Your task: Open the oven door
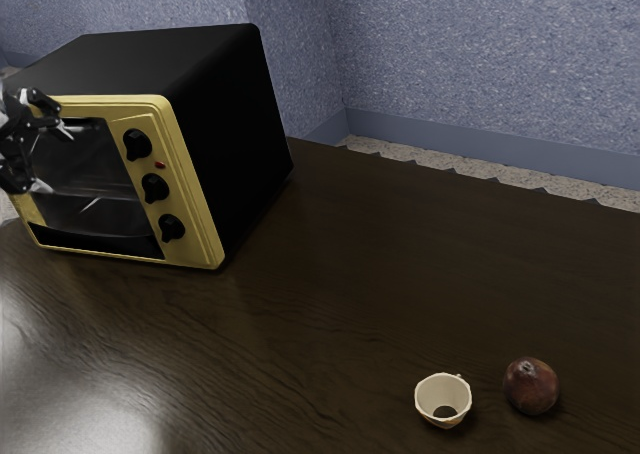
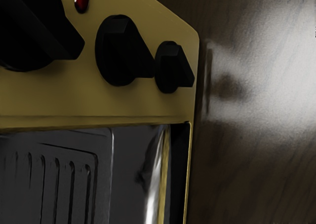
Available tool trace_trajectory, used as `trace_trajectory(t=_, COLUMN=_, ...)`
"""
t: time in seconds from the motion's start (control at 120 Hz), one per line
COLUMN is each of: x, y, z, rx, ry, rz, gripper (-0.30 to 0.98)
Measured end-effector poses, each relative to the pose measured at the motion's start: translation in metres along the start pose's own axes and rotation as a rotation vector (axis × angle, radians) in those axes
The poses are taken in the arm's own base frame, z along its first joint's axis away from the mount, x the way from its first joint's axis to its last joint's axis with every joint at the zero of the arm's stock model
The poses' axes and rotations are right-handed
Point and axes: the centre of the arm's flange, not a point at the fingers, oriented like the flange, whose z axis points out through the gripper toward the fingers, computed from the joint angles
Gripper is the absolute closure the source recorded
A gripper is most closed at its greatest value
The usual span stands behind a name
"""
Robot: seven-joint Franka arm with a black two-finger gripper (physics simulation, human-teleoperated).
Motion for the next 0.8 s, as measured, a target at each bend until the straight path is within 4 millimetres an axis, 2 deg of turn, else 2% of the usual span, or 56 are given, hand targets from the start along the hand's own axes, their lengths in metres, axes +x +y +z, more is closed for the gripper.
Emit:
trace_trajectory(t=0.108, x=-0.006, y=-0.007, z=0.005, rx=0.008, ry=-0.002, rz=0.082, gripper=0.0)
trace_trajectory(t=0.267, x=-0.006, y=-0.013, z=-0.002, rx=0.031, ry=-0.003, rz=0.195, gripper=0.0)
trace_trajectory(t=0.367, x=-0.014, y=-0.018, z=-0.003, rx=0.038, ry=-0.012, rz=0.239, gripper=0.0)
trace_trajectory(t=0.8, x=-0.045, y=-0.011, z=-0.013, rx=0.058, ry=0.005, rz=0.33, gripper=0.0)
